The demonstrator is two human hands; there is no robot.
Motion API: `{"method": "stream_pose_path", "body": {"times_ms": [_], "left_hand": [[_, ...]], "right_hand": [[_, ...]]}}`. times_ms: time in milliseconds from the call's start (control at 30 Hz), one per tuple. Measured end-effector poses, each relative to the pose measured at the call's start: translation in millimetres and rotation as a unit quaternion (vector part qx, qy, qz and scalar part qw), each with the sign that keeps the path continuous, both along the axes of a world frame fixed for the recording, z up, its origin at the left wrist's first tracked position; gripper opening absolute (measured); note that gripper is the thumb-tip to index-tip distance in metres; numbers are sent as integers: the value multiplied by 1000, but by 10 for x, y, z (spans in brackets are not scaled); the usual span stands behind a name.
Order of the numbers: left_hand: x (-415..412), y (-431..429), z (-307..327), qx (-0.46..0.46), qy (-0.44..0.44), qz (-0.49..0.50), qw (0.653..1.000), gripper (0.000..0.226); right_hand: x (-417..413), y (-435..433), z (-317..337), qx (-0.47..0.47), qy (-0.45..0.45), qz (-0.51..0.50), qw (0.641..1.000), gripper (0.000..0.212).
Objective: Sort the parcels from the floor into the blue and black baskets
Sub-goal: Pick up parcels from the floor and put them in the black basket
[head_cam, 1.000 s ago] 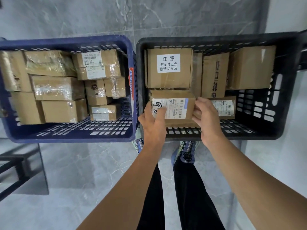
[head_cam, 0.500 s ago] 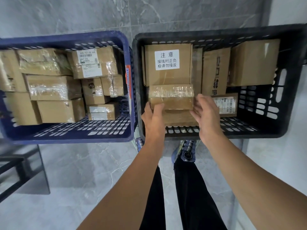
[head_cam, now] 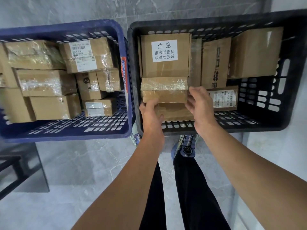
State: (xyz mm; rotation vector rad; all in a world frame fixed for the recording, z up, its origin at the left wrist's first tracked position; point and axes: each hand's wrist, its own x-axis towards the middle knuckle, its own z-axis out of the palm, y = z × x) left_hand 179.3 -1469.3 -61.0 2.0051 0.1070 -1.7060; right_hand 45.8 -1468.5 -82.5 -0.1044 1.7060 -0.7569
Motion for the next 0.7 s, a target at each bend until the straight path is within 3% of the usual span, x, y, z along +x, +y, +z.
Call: {"method": "stream_pose_path", "body": {"times_ms": [67, 200, 333, 700], "left_hand": [[18, 45, -2, 6, -3, -3, 1000, 68], [67, 97, 38, 8, 5, -20, 1000, 84], [95, 127, 172, 15, 9, -39, 999, 68], [22, 72, 776, 14, 27, -144, 989, 51]], "right_hand": [[13, -1, 15, 6, -12, 4, 1000, 12], [29, 22, 68, 13, -26, -1, 1000, 11], [6, 24, 136, 21, -19, -9, 1000, 17], [-96, -2, 577, -7, 1, -12, 1000, 38]]}}
